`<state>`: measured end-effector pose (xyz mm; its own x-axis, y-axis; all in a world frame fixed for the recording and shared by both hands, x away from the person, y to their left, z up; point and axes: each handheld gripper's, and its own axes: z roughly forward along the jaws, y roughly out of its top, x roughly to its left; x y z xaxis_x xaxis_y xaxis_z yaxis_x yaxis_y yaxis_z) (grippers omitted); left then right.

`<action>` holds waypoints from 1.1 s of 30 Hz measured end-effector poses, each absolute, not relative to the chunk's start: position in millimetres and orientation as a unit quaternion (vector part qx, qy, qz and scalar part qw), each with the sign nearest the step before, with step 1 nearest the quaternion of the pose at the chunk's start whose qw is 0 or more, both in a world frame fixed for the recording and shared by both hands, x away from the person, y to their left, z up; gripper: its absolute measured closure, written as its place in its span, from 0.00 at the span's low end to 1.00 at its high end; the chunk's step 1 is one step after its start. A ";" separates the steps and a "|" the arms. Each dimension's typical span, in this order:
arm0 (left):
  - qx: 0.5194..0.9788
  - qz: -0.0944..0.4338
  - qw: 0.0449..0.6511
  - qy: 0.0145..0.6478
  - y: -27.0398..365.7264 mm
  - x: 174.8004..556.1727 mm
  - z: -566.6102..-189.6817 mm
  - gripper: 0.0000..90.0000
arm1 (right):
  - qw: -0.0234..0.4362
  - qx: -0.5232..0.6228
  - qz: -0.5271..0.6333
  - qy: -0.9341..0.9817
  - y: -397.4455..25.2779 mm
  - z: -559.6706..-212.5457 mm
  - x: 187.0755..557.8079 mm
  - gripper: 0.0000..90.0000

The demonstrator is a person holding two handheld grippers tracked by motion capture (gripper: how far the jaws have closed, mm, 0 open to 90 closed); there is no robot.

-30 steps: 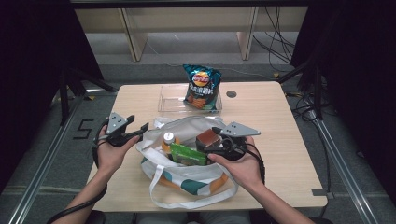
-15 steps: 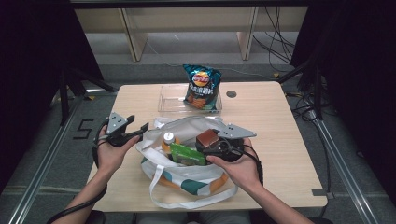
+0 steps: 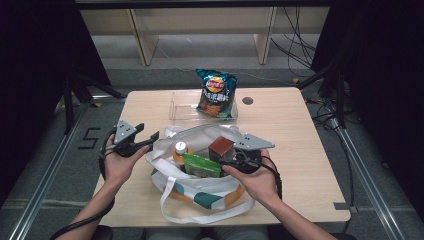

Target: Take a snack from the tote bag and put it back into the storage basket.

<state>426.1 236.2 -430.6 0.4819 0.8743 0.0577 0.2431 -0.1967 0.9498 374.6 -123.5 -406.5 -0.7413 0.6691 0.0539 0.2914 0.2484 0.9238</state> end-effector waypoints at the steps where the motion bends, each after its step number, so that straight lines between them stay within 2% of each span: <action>1: 0.705 0.319 0.495 0.396 236.1 426.1 -430.6 0.38 | 0.187 0.310 0.525 0.770 -123.7 -406.2 374.3 0.43; 19: 0.703 0.320 0.495 0.398 236.5 425.8 -430.2 0.38 | 0.180 0.329 0.551 0.745 -130.3 -390.9 375.6 0.43; 33: 0.702 0.321 0.496 0.398 235.7 425.9 -430.0 0.38 | 0.199 0.336 0.558 0.732 -134.9 -373.6 381.0 0.43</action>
